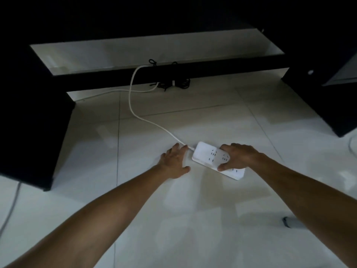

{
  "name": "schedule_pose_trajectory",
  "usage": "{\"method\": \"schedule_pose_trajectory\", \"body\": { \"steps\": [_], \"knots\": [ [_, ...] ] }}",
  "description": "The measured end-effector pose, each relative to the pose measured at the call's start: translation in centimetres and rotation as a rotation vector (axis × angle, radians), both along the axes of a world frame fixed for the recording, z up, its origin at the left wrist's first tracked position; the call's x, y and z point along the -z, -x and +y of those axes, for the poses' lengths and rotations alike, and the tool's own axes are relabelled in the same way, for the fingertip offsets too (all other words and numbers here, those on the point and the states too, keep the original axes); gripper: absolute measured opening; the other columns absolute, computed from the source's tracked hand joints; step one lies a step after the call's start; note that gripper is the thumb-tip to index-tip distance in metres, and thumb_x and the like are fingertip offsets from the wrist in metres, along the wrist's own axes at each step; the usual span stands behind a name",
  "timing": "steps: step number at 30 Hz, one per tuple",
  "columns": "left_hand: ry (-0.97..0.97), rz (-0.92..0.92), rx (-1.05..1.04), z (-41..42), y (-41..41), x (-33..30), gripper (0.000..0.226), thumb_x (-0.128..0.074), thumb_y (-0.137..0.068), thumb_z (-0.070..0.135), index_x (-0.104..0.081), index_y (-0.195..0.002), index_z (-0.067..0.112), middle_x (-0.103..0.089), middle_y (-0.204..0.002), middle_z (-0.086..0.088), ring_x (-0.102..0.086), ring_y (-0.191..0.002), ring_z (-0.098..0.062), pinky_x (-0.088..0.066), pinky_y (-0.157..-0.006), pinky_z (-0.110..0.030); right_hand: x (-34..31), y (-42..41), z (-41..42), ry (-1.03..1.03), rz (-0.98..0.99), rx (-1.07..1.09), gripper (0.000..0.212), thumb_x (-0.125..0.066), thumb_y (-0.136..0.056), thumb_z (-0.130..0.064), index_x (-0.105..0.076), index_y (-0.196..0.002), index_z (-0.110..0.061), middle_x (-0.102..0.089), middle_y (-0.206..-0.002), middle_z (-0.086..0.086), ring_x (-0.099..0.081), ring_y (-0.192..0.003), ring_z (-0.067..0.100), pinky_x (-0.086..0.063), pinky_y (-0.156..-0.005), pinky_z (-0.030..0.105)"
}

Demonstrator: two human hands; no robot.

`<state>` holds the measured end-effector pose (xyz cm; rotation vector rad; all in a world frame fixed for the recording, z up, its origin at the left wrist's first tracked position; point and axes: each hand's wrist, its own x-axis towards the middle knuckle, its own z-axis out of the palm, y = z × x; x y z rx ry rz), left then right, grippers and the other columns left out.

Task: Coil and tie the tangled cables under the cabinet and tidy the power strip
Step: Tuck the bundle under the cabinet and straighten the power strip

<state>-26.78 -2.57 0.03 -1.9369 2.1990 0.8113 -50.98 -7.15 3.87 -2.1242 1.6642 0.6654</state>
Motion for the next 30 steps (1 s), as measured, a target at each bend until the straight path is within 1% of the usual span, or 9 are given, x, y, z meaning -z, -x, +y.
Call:
{"method": "schedule_pose_trajectory", "body": {
  "steps": [6,9,13,16,21,22,26,28,30],
  "knots": [
    [0.018,0.008,-0.189,2.1,-5.5,0.2,0.100,-0.064,-0.084,0.051,0.002,-0.155,0.026,-0.005,-0.163,-0.007,-0.013,-0.149,-0.028,-0.018,-0.119,-0.045,1.2,-9.3,0.5,0.120,-0.077,-0.064,0.087,-0.057,-0.073,-0.080,-0.036,-0.140,-0.029,-0.057,-0.126,0.004,-0.061,-0.110,0.027,-0.040,-0.078,0.035],
    [0.011,0.007,-0.289,3.9,-8.1,0.4,0.108,-0.063,-0.081,0.057,0.009,-0.154,0.020,-0.008,-0.162,-0.007,-0.015,-0.148,-0.027,-0.020,-0.118,-0.045,2.1,-14.8,1.5,0.167,-0.193,-0.049,0.085,-0.055,-0.078,-0.076,-0.035,-0.143,-0.024,-0.054,-0.130,0.009,-0.059,-0.113,0.031,-0.044,-0.084,0.037],
    [0.002,0.050,-0.470,6.6,-11.4,0.1,0.109,-0.065,-0.080,0.055,0.007,-0.154,0.019,-0.016,-0.159,-0.007,-0.022,-0.145,-0.028,-0.022,-0.117,-0.045,2.3,-22.0,2.9,0.109,-0.356,-0.040,0.071,-0.057,-0.089,-0.056,-0.035,-0.146,-0.020,-0.048,-0.136,0.014,-0.050,-0.123,0.035,-0.043,-0.096,0.041],
    [-0.003,0.051,-0.583,8.4,-13.9,-0.3,0.108,-0.065,-0.080,0.054,0.003,-0.155,0.018,-0.018,-0.158,-0.008,-0.023,-0.145,-0.029,-0.022,-0.117,-0.046,2.5,-26.8,4.1,-0.030,-0.505,-0.027,0.071,-0.061,-0.088,-0.041,-0.033,-0.150,-0.020,-0.045,-0.138,0.018,-0.048,-0.126,0.037,-0.044,-0.103,0.042],
    [0.065,-0.055,-0.686,10.0,-19.4,-0.1,0.096,-0.059,-0.085,0.057,-0.004,-0.155,0.020,-0.027,-0.154,-0.006,-0.030,-0.139,-0.029,-0.027,-0.113,-0.045,3.2,-32.3,6.2,-0.200,-0.755,-0.056,0.073,-0.064,-0.089,-0.014,-0.032,-0.155,-0.018,-0.035,-0.151,0.015,-0.040,-0.137,0.029,-0.035,-0.113,0.031],
    [0.081,-0.074,-0.681,10.1,-20.3,-0.2,0.094,-0.057,-0.085,0.059,-0.006,-0.154,0.021,-0.030,-0.153,-0.005,-0.032,-0.138,-0.028,-0.028,-0.112,-0.044,3.7,-32.9,6.3,-0.189,-0.754,-0.085,0.075,-0.065,-0.089,-0.015,-0.030,-0.156,-0.018,-0.033,-0.154,0.013,-0.037,-0.140,0.028,-0.032,-0.115,0.032],
    [0.152,-0.127,-0.688,10.2,-23.6,0.3,0.089,-0.057,-0.084,0.062,-0.016,-0.153,0.022,-0.041,-0.148,-0.003,-0.038,-0.133,-0.028,-0.030,-0.108,-0.043,5.5,-34.7,5.7,-0.042,-0.639,-0.250,0.085,-0.065,-0.090,-0.040,-0.017,-0.158,-0.026,-0.026,-0.163,0.003,-0.027,-0.146,0.027,-0.027,-0.117,0.042],
    [0.194,-0.155,-0.722,10.4,-24.7,0.7,0.076,-0.056,-0.088,0.055,-0.025,-0.150,0.024,-0.047,-0.143,-0.003,-0.041,-0.130,-0.028,-0.031,-0.107,-0.043,5.6,-35.6,5.1,0.002,-0.577,-0.336,0.085,-0.061,-0.092,-0.042,-0.011,-0.159,-0.028,-0.020,-0.165,0.000,-0.024,-0.147,0.025,-0.026,-0.116,0.044],
    [0.246,-0.139,-0.788,10.5,-26.0,1.3,0.060,-0.055,-0.090,0.050,-0.035,-0.143,0.029,-0.051,-0.140,-0.002,-0.042,-0.129,-0.028,-0.030,-0.107,-0.043,5.6,-36.9,4.4,0.054,-0.562,-0.392,0.078,-0.056,-0.096,-0.041,-0.011,-0.159,-0.029,-0.020,-0.165,-0.001,-0.024,-0.147,0.024,-0.026,-0.115,0.043]
  ]
}}
